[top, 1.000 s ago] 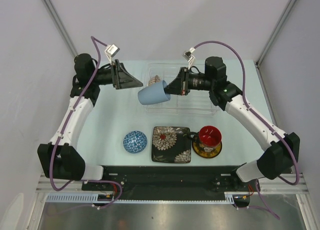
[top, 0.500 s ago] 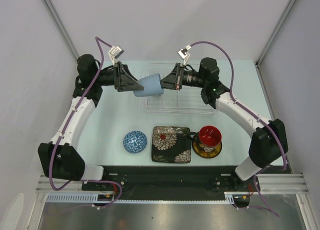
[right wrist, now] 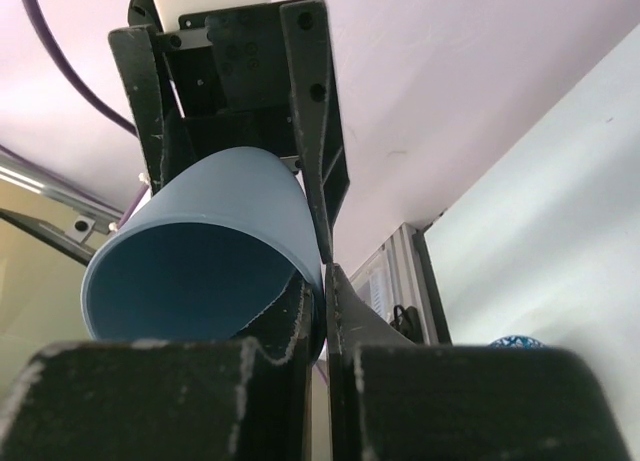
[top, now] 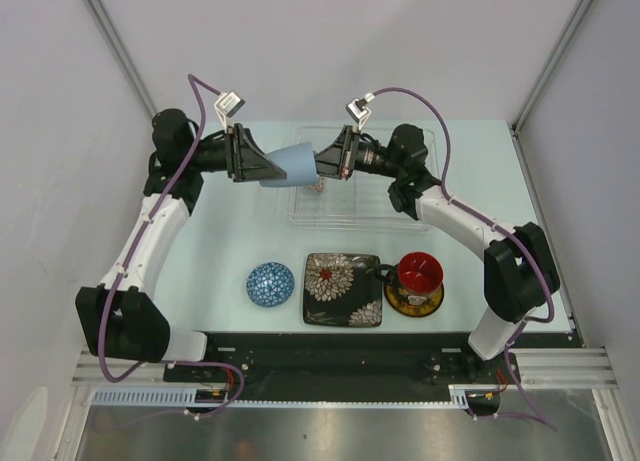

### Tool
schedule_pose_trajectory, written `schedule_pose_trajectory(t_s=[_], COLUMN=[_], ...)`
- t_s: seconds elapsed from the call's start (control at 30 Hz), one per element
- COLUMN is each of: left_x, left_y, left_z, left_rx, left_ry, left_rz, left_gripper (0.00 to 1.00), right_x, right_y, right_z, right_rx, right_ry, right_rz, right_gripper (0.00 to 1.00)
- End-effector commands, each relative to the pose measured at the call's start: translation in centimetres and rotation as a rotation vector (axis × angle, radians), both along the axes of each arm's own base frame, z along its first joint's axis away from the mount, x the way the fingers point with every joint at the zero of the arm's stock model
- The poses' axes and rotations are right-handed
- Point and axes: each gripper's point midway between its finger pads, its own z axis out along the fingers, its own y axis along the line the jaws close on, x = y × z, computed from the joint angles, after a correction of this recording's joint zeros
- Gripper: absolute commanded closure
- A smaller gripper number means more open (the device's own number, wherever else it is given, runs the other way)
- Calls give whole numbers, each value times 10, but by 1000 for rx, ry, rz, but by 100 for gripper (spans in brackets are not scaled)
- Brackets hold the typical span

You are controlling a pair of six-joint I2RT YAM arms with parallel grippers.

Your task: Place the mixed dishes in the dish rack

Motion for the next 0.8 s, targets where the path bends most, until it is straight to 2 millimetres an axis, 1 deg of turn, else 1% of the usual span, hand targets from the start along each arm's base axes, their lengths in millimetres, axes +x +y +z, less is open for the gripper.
schedule_pose_trajectory(t_s=[0.0,0.07,0.1,0.13,0.17,0.2,0.23,0.27,0.3,0.33,0.37,0.4,0.43,0.47,0.5,0.53,0.57,0.6,0.63,0.67,0.7,0.73,0.77], left_x=[-5,-2,-1,1,3,4,11,11,15,23,27,33,45,52,60,70,87,94,97,118,121,122,133], left_y=[-3,-3,-3,-3,-3,-2,-2,-1,0,1,2,3,6,7,8,14,15,11,10,13,-2,-9,-11], left_z=[8,7,6,7,6,12,11,7,16,10,10,16,6,17,15,3,9,3,-8,-12,-18,-27,-12], left_rx=[-6,-5,-4,-4,0,2,13,33,43,72,87,102,150,168,203,282,324,389,452,521,561,609,655], left_ry=[-60,-54,-51,-54,-43,-63,-101,-52,-80,-72,-78,-131,-83,-120,-153,-105,-130,-166,-138,-159,-194,-199,-281], left_rz=[-3,3,8,18,28,38,68,81,105,144,168,193,256,287,311,382,421,441,458,529,507,491,548], left_gripper=[60,72,83,87,93,95,97,99,100,100,100,100,100,100,100,100,100,100,100,100,100,100,100], right_x=[-6,-6,-6,-6,-3,-1,-1,5,9,9,18,21,19,28,30,26,30,38,36,34,34,29,24], right_y=[14,15,15,14,11,8,3,-6,-12,-21,-34,-43,-54,-68,-78,-92,-104,-123,-135,-150,-160,-168,-181], right_z=[4,2,-2,-2,-8,-10,-9,-18,-21,-17,-29,-33,-36,-38,-40,-43,-45,-45,-53,-39,-38,-35,-27], right_rx=[42,37,27,18,-11,-29,-48,-97,-124,-147,-203,-231,-270,-293,-313,-350,-381,-402,-436,-445,-460,-475,-484], right_ry=[-21,-18,-9,-25,-2,-1,-42,-6,-12,-61,-22,-18,-22,-18,-15,10,-7,-4,21,-34,-45,-51,-79], right_rz=[15,15,17,9,-1,-15,-31,-58,-86,-117,-163,-188,-210,-259,-288,-316,-371,-434,-467,-541,-585,-619,-696], right_gripper=[100,100,100,100,96,90,74,68,62,47,41,34,32,31,28,25,24,23,23,23,23,23,23])
